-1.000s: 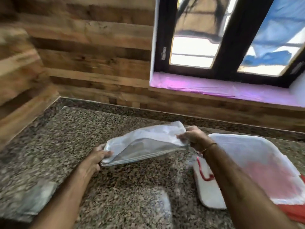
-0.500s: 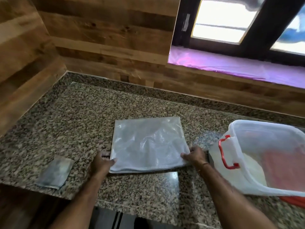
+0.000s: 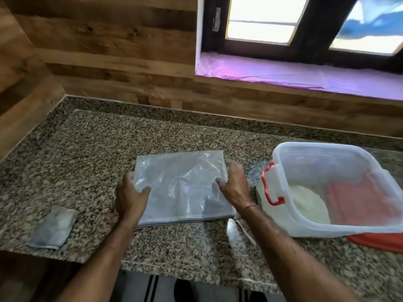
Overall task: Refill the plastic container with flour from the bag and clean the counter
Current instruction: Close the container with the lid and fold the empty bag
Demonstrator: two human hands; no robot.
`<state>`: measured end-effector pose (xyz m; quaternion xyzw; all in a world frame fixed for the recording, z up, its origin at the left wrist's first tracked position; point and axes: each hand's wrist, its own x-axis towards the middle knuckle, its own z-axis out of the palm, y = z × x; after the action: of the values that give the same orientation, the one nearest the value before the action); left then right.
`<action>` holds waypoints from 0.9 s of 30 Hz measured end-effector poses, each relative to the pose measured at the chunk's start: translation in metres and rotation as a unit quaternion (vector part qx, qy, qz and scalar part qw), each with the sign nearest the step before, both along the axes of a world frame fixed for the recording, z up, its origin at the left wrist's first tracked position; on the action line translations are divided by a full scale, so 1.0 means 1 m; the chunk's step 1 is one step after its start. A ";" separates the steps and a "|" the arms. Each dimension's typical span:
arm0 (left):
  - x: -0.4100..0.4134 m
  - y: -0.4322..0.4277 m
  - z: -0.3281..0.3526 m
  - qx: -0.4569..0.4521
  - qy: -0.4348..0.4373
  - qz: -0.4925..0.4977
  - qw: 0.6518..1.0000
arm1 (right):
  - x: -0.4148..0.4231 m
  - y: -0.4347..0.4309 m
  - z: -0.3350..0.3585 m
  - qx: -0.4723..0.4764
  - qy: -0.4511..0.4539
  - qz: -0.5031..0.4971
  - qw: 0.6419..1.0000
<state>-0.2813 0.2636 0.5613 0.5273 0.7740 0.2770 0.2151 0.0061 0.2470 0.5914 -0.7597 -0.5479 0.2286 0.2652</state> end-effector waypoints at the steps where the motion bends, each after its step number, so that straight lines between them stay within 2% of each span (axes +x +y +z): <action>1: 0.014 0.003 0.013 0.024 -0.006 -0.011 1.000 | 0.000 0.003 0.014 0.033 0.014 0.011 0.999; 6: 0.100 0.004 0.080 0.128 0.000 -0.063 0.990 | 0.029 -0.003 0.092 0.199 0.112 0.045 0.972; 9: 0.169 -0.012 0.115 0.162 0.019 -0.094 0.982 | 0.087 -0.026 0.126 0.279 0.112 0.054 0.952; 11: 0.225 -0.027 0.135 0.179 0.022 -0.117 0.977 | 0.143 -0.047 0.141 0.289 0.106 0.040 0.951; 17: 0.397 -0.066 0.152 0.187 0.020 -0.206 0.960 | 0.322 -0.104 0.127 0.244 0.044 -0.048 0.968; 23: 0.540 -0.095 0.141 0.158 0.037 -0.305 0.939 | 0.445 -0.149 0.086 0.178 -0.001 -0.155 0.972; 27: 0.605 -0.109 0.118 0.078 0.093 -0.376 0.919 | 0.500 -0.175 0.039 0.054 -0.012 -0.185 0.981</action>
<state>0.3239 0.1542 0.6795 0.8177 0.5114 0.1849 0.1890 0.5061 0.0719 0.6300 -0.8355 -0.4120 0.1369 0.3369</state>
